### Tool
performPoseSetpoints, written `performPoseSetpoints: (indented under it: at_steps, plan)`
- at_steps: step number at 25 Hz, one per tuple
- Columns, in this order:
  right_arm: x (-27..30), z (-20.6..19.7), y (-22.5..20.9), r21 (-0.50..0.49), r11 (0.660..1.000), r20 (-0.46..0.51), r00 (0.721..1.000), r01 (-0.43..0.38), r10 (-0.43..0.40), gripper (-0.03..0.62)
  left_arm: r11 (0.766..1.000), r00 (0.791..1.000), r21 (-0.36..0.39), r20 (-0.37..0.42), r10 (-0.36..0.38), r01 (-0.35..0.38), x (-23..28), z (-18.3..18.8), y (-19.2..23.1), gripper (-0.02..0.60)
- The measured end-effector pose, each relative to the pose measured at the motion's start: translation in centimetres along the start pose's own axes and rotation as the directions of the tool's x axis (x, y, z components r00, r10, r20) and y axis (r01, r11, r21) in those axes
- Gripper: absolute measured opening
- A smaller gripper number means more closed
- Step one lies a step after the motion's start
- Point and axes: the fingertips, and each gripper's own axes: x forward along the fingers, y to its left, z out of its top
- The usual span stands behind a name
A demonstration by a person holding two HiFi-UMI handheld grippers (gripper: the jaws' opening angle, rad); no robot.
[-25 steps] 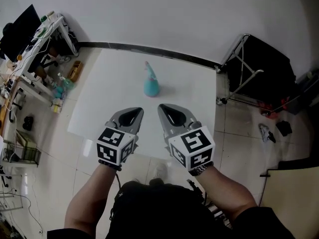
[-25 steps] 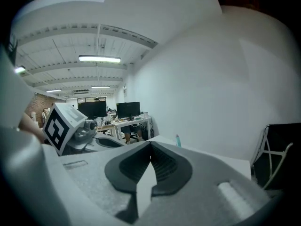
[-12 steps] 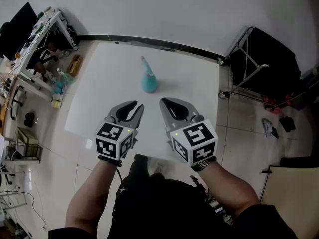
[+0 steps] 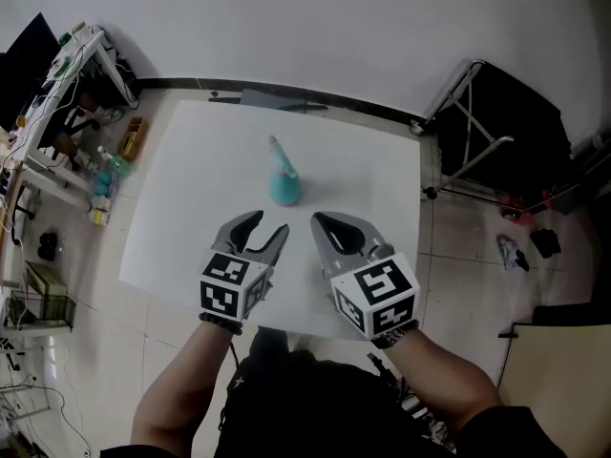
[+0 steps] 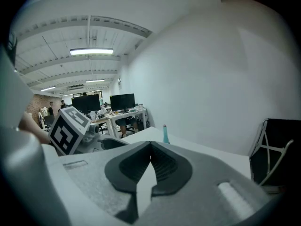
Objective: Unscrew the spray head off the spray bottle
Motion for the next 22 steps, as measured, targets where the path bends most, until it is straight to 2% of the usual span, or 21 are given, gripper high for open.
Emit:
performPoseSetpoints:
  at_steps: [2,6,17,22]
  plan:
    - [0.5,-0.3,-0.3,0.001,1.000,-0.013,1.000,0.008,-0.008,-0.009,1.000,1.000,0.008,-0.005,0.003,-0.003,1.0,-0.4,0.7,0.246]
    - [1.0,-0.9,-1.4,0.008,1.000,-0.034,0.999,0.030,-0.029,-0.009,0.999,1.000,0.032,0.004,-0.004,0.003,3.1,-0.8,1.3,0.358]
    - [3.8,-1.5,-4.2,0.035,0.996,-0.088,0.993,0.078,-0.075,-0.009,0.999,0.999,0.044,-0.047,-0.007,0.009,8.6,-1.9,4.4,0.393]
    - [4.7,-2.0,-5.0,0.051,0.995,-0.106,0.991,0.089,-0.083,-0.009,0.998,0.996,0.060,-0.085,-0.012,0.017,11.1,-3.3,4.9,0.459]
